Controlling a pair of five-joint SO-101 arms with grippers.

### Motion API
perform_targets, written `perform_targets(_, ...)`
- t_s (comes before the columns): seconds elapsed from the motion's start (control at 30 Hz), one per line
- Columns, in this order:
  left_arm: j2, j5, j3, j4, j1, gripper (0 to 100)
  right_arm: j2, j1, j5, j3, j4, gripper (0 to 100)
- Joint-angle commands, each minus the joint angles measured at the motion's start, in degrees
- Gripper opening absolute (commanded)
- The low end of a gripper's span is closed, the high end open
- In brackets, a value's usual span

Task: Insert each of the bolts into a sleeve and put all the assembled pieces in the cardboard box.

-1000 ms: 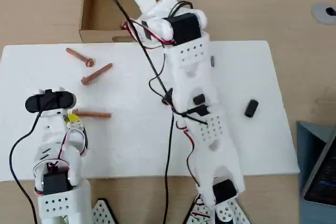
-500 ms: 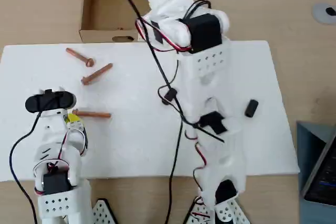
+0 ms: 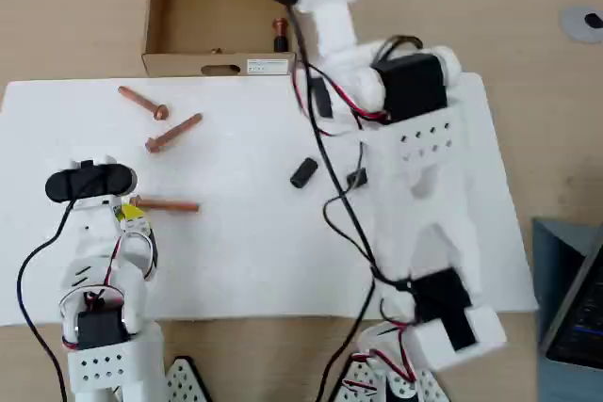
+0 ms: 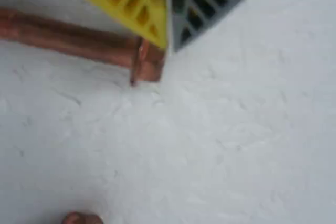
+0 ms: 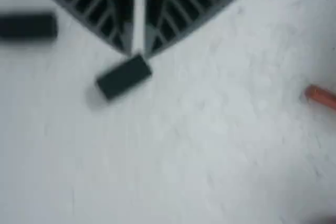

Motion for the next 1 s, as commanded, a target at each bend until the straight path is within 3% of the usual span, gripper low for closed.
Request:
perform_targets(0.0, -0.1, 0.0, 0.7, -0.6, -0.2, 0, -6.5, 1.6, -5.1, 8.6, 1.1, 1.0)
perform_targets(0.37, -0.1, 0.0, 0.7, -0.6, -0.2, 0, -8.6, 2.5, -23.3, 30.5, -1.8, 1.2)
perform_targets(0.6, -0.1, 0.0, 0.7, -0.6, -0.2, 0, -1.8, 2.5, -25.1, 33.9, -6.6, 1.4)
perform_targets(0.8, -0.1, 0.0, 0.7, -0.6, -0.2, 0, 6.2, 1.4, -25.1, 31.0, -8.3, 14.4)
perform_targets(0.97, -0.1, 0.0, 0.7, -0.6, -0.2, 0, 11.6, -2.5, -25.1, 27.0, -10.6, 16.1)
